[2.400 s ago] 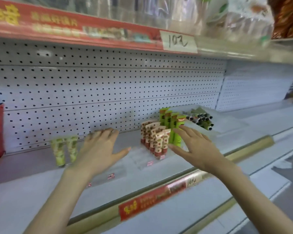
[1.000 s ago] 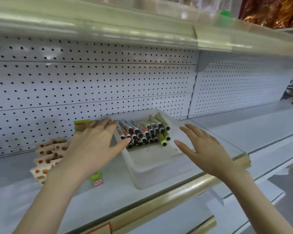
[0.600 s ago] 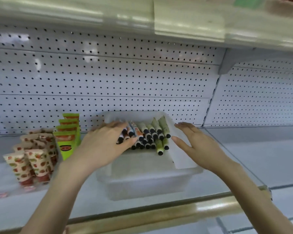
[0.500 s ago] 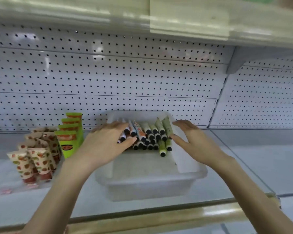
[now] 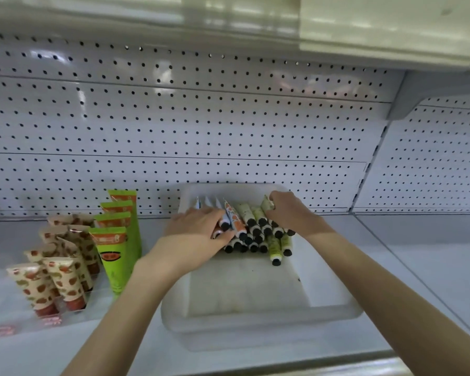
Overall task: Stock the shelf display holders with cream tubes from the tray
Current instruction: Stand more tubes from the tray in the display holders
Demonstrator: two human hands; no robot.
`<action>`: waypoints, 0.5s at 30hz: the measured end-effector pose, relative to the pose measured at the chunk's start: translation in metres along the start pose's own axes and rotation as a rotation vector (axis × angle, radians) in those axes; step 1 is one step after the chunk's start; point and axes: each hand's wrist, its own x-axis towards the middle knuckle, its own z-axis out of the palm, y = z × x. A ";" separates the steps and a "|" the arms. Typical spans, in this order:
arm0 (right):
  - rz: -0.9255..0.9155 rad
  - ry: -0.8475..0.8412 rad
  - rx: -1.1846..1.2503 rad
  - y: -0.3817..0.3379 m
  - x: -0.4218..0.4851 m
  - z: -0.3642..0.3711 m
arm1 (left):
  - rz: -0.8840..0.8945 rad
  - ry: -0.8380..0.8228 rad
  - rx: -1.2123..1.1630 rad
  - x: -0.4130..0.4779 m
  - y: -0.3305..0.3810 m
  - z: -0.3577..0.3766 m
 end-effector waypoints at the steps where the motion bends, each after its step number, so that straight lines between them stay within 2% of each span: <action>1: 0.019 -0.004 0.008 -0.002 0.002 0.000 | -0.001 0.005 -0.003 0.001 -0.002 0.000; 8: 0.108 -0.051 0.087 0.001 0.009 -0.005 | 0.013 0.049 -0.092 0.007 -0.013 0.005; 15: 0.052 -0.100 0.117 0.004 -0.002 0.001 | 0.024 0.093 -0.149 0.015 -0.002 0.006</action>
